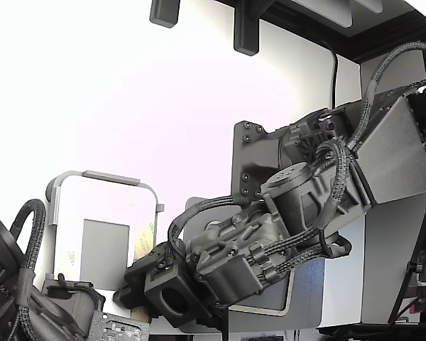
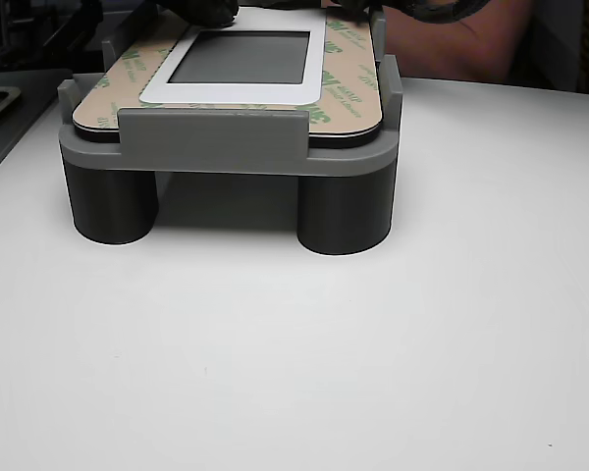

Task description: Peel off protective film from adhesive tape.

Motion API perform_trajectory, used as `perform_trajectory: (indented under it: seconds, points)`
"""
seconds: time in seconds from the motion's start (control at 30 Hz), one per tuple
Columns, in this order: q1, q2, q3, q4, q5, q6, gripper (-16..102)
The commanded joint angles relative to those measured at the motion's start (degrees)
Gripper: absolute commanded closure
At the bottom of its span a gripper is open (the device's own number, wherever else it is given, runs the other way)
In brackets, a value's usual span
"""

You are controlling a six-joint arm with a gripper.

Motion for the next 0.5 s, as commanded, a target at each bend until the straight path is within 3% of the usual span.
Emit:
perform_trajectory:
  seconds: [0.0, 0.47]
  points:
    - [-0.26, 1.67, -1.14, -0.35, 0.09, 0.09, 96]
    - [0.0, 1.93, -0.97, -0.26, 0.35, 0.44, 96]
